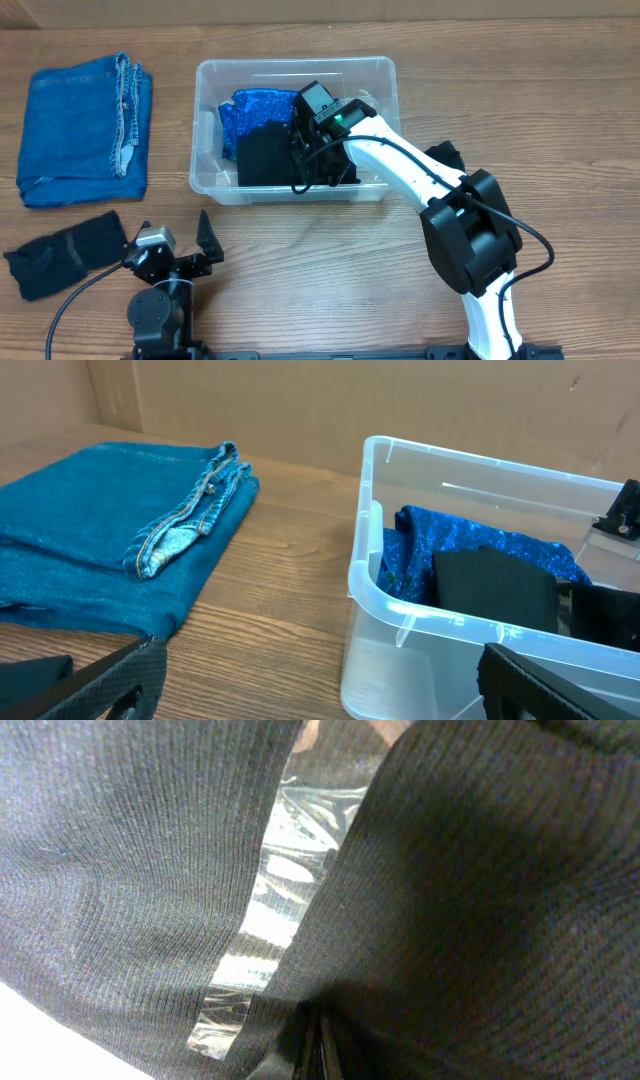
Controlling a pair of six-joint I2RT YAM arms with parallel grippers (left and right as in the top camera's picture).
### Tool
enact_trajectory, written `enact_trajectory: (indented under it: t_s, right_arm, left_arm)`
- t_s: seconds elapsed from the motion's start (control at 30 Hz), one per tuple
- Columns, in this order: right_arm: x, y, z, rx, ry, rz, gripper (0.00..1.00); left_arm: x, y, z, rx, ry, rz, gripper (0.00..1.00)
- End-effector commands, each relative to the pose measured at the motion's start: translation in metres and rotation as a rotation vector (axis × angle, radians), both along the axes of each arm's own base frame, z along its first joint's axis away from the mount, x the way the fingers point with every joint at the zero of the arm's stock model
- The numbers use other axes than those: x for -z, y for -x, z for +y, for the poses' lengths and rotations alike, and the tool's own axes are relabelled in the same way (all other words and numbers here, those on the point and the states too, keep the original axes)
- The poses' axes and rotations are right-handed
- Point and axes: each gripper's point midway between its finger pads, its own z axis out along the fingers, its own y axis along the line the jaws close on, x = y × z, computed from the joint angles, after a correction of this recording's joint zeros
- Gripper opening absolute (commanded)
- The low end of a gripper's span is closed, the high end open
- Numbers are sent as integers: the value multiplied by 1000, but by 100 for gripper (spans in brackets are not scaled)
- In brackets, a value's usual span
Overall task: Pack container
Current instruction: 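Press the black garment down beside the blue cloth and release, then tuck the black garment flat with the right gripper, then withdraw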
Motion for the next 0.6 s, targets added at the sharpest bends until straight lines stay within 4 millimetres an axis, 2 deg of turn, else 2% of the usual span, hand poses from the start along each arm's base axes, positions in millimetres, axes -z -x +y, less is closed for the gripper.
enact_trajectory:
  t_s: [0.0, 0.07, 0.13, 0.23, 0.4, 0.57]
  right_arm:
    - [-22, -17, -1, 22, -20, -23, 6]
    - [-41, -28, -5, 40, -27, -42, 6]
    - [-63, -41, -19, 74, 1, -76, 6]
    - [-73, -57, -49, 135, 96, -118, 8]
    - [-63, -66, -96, 219, 201, -96, 9]
    - [-44, -70, -126, 267, 278, -85, 9]
  left_arm:
    - [-2, 1, 5, -20, -19, -7, 100]
    - [-2, 1, 5, -20, -19, -7, 100]
    - [-2, 1, 5, -20, -19, -7, 100]
    - [-2, 1, 5, -20, -19, -7, 100]
    - [-2, 1, 5, -20, -19, -7, 100]
    - [-2, 1, 5, -20, -19, -7, 100]
